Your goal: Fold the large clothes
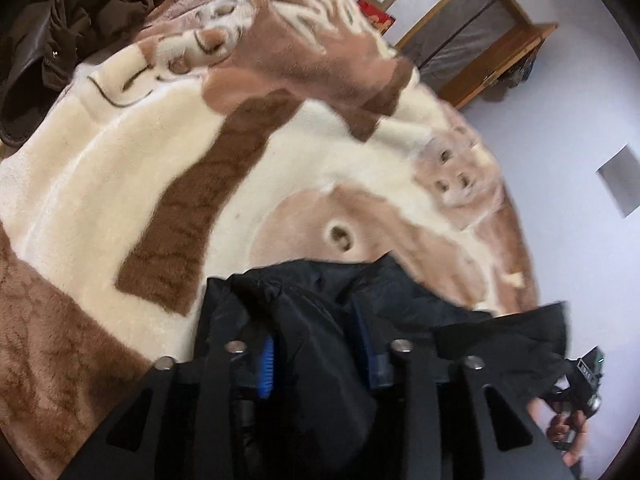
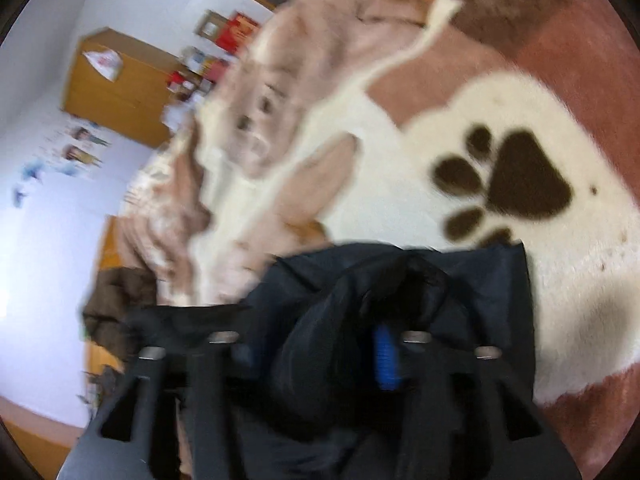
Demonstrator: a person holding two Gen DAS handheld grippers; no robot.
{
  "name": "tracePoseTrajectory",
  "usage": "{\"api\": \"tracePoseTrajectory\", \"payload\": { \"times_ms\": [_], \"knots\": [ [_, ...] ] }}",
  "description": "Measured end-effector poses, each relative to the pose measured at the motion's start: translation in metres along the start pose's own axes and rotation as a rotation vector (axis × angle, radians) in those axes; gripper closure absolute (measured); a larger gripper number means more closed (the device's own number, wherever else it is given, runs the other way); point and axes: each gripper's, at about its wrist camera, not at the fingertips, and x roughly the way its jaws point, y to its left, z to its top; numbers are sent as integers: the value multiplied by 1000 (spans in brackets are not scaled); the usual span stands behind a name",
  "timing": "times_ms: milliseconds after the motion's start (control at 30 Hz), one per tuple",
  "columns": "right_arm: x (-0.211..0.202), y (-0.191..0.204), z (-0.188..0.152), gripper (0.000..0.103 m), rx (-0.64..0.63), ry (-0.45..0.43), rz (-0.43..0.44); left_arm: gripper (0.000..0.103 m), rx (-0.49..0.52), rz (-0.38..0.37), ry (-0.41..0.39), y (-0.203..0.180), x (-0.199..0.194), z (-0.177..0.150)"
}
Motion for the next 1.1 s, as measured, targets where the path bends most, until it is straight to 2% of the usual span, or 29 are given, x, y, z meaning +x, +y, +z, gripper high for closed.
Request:
{"api": "tracePoseTrajectory", "payload": {
  "times_ms": [33,100,200,267,400,500,600,633,700,833,933,1000,1100],
  "knots": [
    [-10,6,3,34,-5,-31,16,49,-9,-25,-8,-2,-9,4],
    [-34,21,6,34,-51,-105,20,42,-15,-62,-55,-8,-32,11],
    [-53,44,-4,34,-155,-180,-38,30,33,-23,-191,-21,-65,17],
    [-51,57,-17,34,-230,-189,-56,29,61,-8,-250,-29,-81,14],
    [-19,73,-61,34,-395,-138,-156,29,190,-4,-214,-55,-68,-11],
    [19,71,-88,34,-486,-63,-235,29,303,6,-112,-76,-31,-40],
    [46,65,-97,35,-558,-42,-312,29,361,6,-36,-88,5,-59],
    [55,63,-95,34,-580,-47,-355,29,386,28,-27,-91,20,-61],
    [74,50,-85,34,-585,-35,-430,29,388,74,-23,-89,46,-59],
    [85,35,-68,35,-522,-20,-450,29,417,113,-33,-94,68,-53],
    [73,46,-70,35,-519,-36,-457,29,443,121,-27,-99,57,-50],
    [61,58,-70,36,-544,-77,-431,29,446,104,-75,-96,44,-43],
    [70,59,-62,36,-555,-85,-459,29,443,179,-120,-84,44,-26]
  ]
}}
